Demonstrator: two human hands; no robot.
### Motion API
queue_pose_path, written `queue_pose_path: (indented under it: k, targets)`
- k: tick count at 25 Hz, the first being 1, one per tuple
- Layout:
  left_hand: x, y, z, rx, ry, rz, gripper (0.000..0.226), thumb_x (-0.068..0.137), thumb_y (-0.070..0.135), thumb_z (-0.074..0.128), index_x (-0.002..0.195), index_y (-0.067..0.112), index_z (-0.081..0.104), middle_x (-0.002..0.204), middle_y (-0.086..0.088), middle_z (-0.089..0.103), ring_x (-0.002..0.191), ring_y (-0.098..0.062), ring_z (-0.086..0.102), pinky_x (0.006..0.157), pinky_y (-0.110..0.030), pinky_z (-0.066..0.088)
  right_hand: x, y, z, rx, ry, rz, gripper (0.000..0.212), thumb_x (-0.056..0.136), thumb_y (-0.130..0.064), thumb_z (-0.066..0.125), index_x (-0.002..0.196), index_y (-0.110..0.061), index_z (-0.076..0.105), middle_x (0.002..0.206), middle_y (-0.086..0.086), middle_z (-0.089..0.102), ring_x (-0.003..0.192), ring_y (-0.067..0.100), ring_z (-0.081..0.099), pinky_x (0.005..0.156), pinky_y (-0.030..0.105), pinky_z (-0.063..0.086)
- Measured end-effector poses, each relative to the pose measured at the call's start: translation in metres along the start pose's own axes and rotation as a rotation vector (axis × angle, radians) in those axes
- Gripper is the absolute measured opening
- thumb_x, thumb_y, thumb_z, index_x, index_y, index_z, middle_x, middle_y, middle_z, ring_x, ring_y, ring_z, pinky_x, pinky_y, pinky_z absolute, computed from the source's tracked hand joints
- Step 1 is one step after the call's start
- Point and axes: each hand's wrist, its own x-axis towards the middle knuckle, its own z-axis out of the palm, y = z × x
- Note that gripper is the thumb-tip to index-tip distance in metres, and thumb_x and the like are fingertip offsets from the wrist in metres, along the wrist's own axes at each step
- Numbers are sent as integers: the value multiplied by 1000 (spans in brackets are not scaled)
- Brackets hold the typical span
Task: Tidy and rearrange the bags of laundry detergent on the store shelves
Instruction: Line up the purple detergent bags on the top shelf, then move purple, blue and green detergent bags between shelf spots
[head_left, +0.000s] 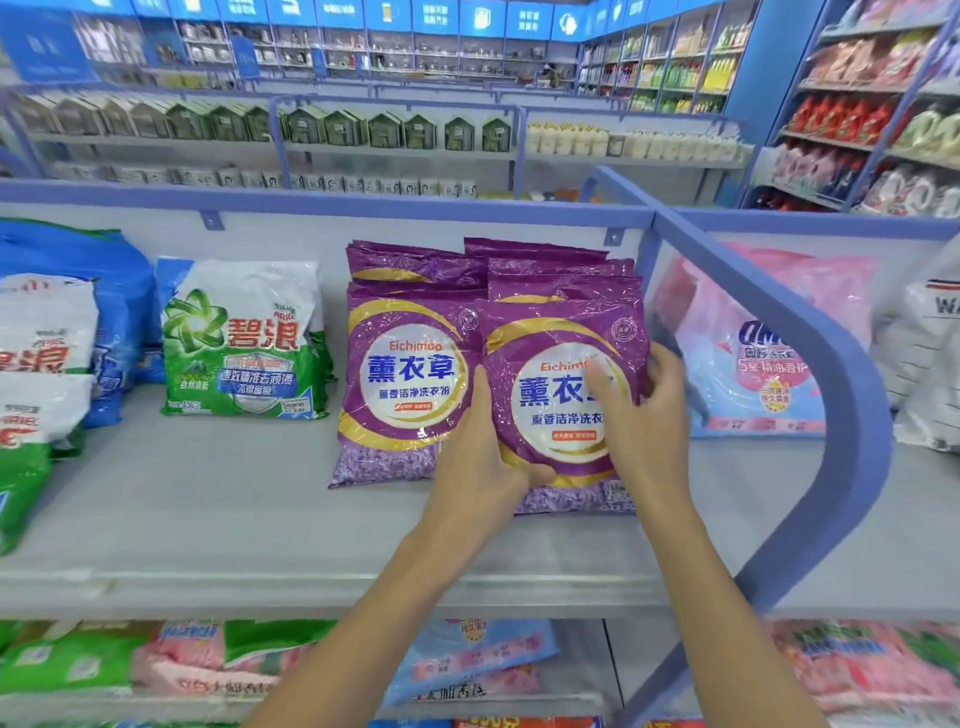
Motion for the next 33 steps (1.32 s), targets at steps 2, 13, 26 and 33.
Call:
queue_pose_path:
  k: [2,13,26,33]
  targets:
    - [-1,-6,4,4,40,18,125,67,22,94,160,31,12,142,16,54,126,-4,50,111,-36,44,-30,13,-13,-162,-106,-44,61,85,-35,74,138,-34,44,131,-10,62,119,10,62,99,40,53]
    - [-20,-20,-1,141,26,159,92,82,31,82,155,29,26,126,7,65,110,-15,63,95,-38,54,-66,22,-16,-347,-115,-107,60,98,-34,62,150,-26,34,143,1,52,127,19,53,101,38,48]
    - [-170,-78,-94,608,120,251,66,97,53,49,145,8,53,154,-12,48,150,-30,30,124,-43,25,-207,4,-21,-684,-275,-176,57,102,-39,54,153,-16,43,160,4,39,151,21,30,123,43,26]
    - [-284,-141,-177,689,115,10,70,99,57,43,153,13,43,162,-9,36,153,-27,22,125,-40,16,-337,-3,36,-690,-525,-196,58,99,-42,58,147,-11,50,155,7,47,147,23,37,122,41,26]
